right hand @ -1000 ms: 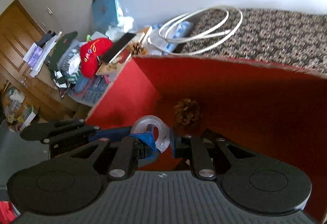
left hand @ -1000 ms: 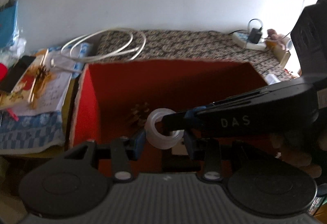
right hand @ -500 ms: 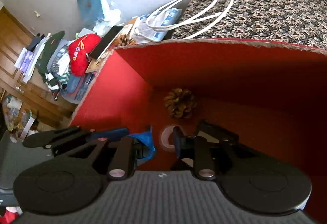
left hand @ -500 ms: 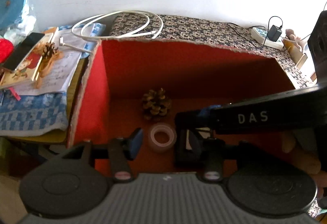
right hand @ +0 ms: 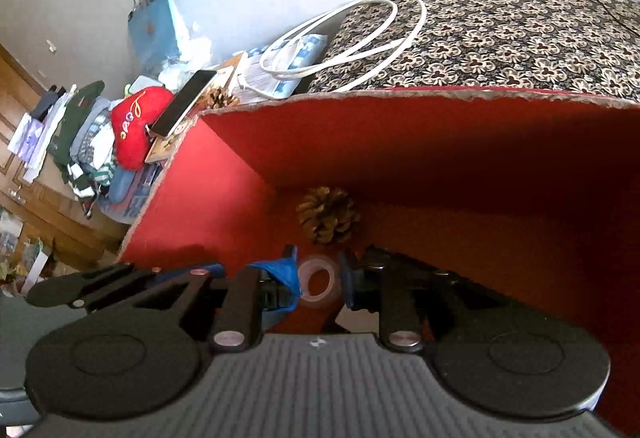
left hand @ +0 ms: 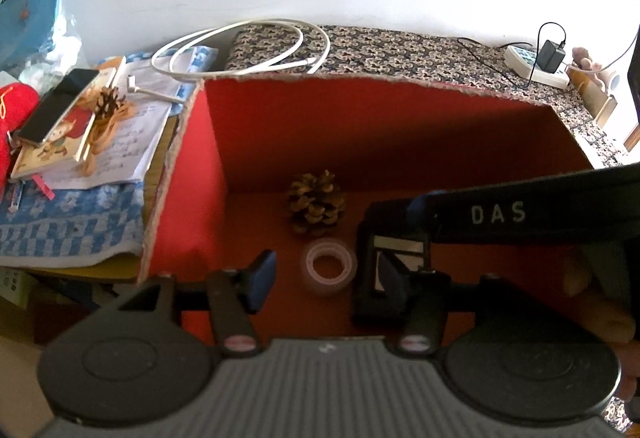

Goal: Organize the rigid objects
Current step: 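Open the right gripper to release the tape roll in the box, then move the right gripper out of the box to the black round object, then close the right gripper on the black round object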

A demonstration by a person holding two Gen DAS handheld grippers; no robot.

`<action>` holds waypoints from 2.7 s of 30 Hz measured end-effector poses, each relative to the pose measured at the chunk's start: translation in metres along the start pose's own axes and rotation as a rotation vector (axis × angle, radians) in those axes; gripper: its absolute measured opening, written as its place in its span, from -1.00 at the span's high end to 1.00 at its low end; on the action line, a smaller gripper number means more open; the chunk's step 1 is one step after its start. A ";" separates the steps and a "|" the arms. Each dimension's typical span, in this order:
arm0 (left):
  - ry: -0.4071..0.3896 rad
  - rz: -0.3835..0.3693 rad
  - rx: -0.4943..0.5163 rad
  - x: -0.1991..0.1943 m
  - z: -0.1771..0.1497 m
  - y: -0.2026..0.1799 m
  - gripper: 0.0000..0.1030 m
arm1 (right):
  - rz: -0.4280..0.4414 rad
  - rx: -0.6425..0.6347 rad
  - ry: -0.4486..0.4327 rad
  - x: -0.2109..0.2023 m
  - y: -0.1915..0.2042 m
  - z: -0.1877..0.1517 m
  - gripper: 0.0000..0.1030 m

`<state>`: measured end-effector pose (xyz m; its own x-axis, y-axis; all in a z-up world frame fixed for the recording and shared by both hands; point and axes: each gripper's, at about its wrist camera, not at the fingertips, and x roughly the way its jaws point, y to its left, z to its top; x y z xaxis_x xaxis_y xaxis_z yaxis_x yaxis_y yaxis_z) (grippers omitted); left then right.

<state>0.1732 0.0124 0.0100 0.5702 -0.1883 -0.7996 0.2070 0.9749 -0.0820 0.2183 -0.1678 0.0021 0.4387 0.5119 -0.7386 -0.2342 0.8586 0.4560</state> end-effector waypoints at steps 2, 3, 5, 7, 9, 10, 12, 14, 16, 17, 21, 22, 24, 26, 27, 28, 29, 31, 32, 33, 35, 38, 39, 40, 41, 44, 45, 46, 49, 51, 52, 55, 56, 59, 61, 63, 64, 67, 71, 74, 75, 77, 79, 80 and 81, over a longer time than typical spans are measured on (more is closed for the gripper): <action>-0.002 0.004 0.005 0.000 0.000 0.000 -0.18 | -0.002 0.020 -0.001 0.000 -0.003 0.001 0.89; -0.004 0.005 0.007 0.000 0.000 -0.001 -0.18 | -0.004 0.027 -0.002 -0.001 -0.003 0.000 0.89; -0.007 0.009 0.013 0.000 -0.001 -0.001 -0.19 | -0.012 0.033 -0.007 -0.001 -0.003 -0.001 0.89; -0.006 0.017 0.019 0.000 -0.001 -0.002 -0.20 | -0.021 0.031 -0.020 -0.003 -0.001 -0.002 0.89; -0.006 0.021 0.023 0.000 -0.001 -0.003 -0.26 | -0.034 0.031 -0.037 -0.005 0.000 -0.004 0.89; -0.005 0.021 0.022 -0.001 -0.002 -0.003 -0.28 | -0.037 0.029 -0.042 -0.005 0.001 -0.004 0.89; -0.003 0.030 0.021 -0.001 -0.001 -0.003 -0.28 | -0.043 0.024 -0.045 -0.006 0.001 -0.004 0.89; 0.000 0.036 0.017 -0.001 -0.002 -0.004 -0.29 | -0.051 0.022 -0.048 -0.006 0.002 -0.004 0.89; 0.004 0.034 0.011 -0.002 -0.003 -0.005 -0.34 | -0.056 0.018 -0.055 -0.007 0.002 -0.005 0.89; 0.003 0.034 0.011 -0.003 -0.004 -0.007 -0.35 | -0.060 0.018 -0.062 -0.007 0.003 -0.005 0.89; -0.025 0.050 0.024 -0.016 -0.010 -0.015 -0.46 | -0.058 0.032 -0.091 -0.011 0.001 -0.006 0.88; -0.034 0.053 0.027 -0.019 -0.011 -0.017 -0.50 | -0.055 0.038 -0.111 -0.014 0.000 -0.007 0.88; -0.065 0.070 0.036 -0.030 -0.013 -0.020 -0.69 | -0.051 0.062 -0.155 -0.020 -0.003 -0.010 0.88; -0.105 0.083 0.048 -0.043 -0.015 -0.022 -0.88 | -0.046 0.096 -0.203 -0.027 -0.006 -0.014 0.87; -0.123 0.085 0.055 -0.050 -0.016 -0.023 -0.89 | -0.035 0.118 -0.228 -0.031 -0.009 -0.016 0.86; -0.135 0.086 0.059 -0.054 -0.016 -0.024 -0.90 | -0.023 0.138 -0.248 -0.035 -0.012 -0.018 0.86; -0.147 0.090 0.064 -0.060 -0.017 -0.024 -0.91 | -0.014 0.149 -0.258 -0.038 -0.014 -0.021 0.84; -0.166 0.097 0.067 -0.069 -0.019 -0.026 -0.92 | 0.012 0.150 -0.268 -0.044 -0.014 -0.025 0.79; -0.172 0.096 0.063 -0.073 -0.020 -0.026 -0.92 | 0.029 0.150 -0.278 -0.049 -0.015 -0.029 0.79; -0.175 0.091 0.057 -0.077 -0.022 -0.026 -0.92 | 0.044 0.151 -0.290 -0.053 -0.014 -0.032 0.79; -0.182 0.080 0.051 -0.084 -0.026 -0.025 -0.92 | 0.080 0.152 -0.311 -0.065 -0.013 -0.040 0.78; -0.206 0.063 0.063 -0.098 -0.035 -0.026 -0.94 | 0.139 0.148 -0.323 -0.083 -0.012 -0.049 0.78; -0.213 0.057 0.070 -0.103 -0.038 -0.027 -0.94 | 0.159 0.147 -0.331 -0.089 -0.011 -0.052 0.78; -0.220 0.049 0.076 -0.107 -0.042 -0.028 -0.95 | 0.182 0.147 -0.340 -0.096 -0.012 -0.056 0.76; -0.225 0.038 0.084 -0.111 -0.046 -0.029 -0.97 | 0.201 0.149 -0.350 -0.102 -0.013 -0.059 0.75; -0.220 -0.005 0.103 -0.119 -0.059 -0.033 -0.97 | 0.230 0.143 -0.360 -0.118 -0.015 -0.072 0.68; -0.213 -0.019 0.109 -0.120 -0.063 -0.035 -0.97 | 0.231 0.132 -0.354 -0.123 -0.015 -0.076 0.67; -0.206 -0.030 0.116 -0.120 -0.066 -0.037 -0.97 | 0.228 0.118 -0.345 -0.126 -0.014 -0.080 0.67; -0.182 -0.057 0.155 -0.118 -0.080 -0.047 -0.97 | 0.202 0.070 -0.321 -0.137 -0.011 -0.096 0.67; -0.150 -0.090 0.181 -0.114 -0.091 -0.055 -0.97 | 0.176 0.023 -0.302 -0.142 -0.008 -0.108 0.67; -0.133 -0.106 0.196 -0.112 -0.096 -0.059 -0.97 | 0.163 -0.004 -0.291 -0.144 -0.007 -0.114 0.67; -0.092 -0.143 0.236 -0.106 -0.110 -0.072 -0.97 | 0.132 -0.062 -0.251 -0.147 -0.005 -0.133 0.65; -0.079 -0.153 0.248 -0.103 -0.114 -0.076 -0.97 | 0.119 -0.082 -0.239 -0.147 -0.005 -0.140 0.64; -0.040 -0.173 0.279 -0.093 -0.123 -0.086 -0.97 | 0.092 -0.128 -0.208 -0.141 -0.010 -0.158 0.62; -0.016 -0.186 0.289 -0.085 -0.127 -0.091 -0.97 | 0.095 -0.108 -0.161 -0.133 -0.018 -0.167 0.60; 0.009 -0.198 0.301 -0.077 -0.133 -0.096 -0.97 | 0.089 -0.057 -0.121 -0.127 -0.029 -0.176 0.59; 0.018 -0.202 0.312 -0.074 -0.137 -0.099 -0.97 | 0.076 -0.028 -0.116 -0.124 -0.034 -0.179 0.58; 0.042 -0.223 0.350 -0.066 -0.143 -0.105 -0.97 | 0.056 0.035 -0.117 -0.120 -0.045 -0.185 0.53; 0.065 -0.241 0.399 -0.054 -0.147 -0.113 -0.97 | 0.068 0.115 -0.091 -0.111 -0.059 -0.191 0.46; 0.066 -0.237 0.430 -0.046 -0.148 -0.118 -0.88 | 0.087 0.183 -0.075 -0.103 -0.066 -0.193 0.44; 0.075 -0.238 0.435 -0.042 -0.147 -0.118 -0.84 | 0.093 0.211 -0.074 -0.102 -0.069 -0.194 0.44; 0.086 -0.245 0.434 -0.036 -0.145 -0.119 -0.76 | 0.100 0.260 -0.072 -0.099 -0.074 -0.196 0.42; 0.098 -0.255 0.424 -0.031 -0.144 -0.117 -0.62 | 0.107 0.299 -0.065 -0.097 -0.078 -0.200 0.41; 0.107 -0.260 0.420 -0.029 -0.143 -0.116 -0.52 | 0.109 0.314 -0.063 -0.096 -0.079 -0.200 0.41; 0.117 -0.265 0.415 -0.026 -0.143 -0.115 -0.48 | 0.110 0.323 -0.063 -0.097 -0.079 -0.202 0.40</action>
<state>0.0205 -0.0782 -0.0448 0.3676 -0.3855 -0.8463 0.6449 0.7613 -0.0667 0.0195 -0.2800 -0.0627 0.4813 0.5895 -0.6487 -0.0012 0.7405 0.6721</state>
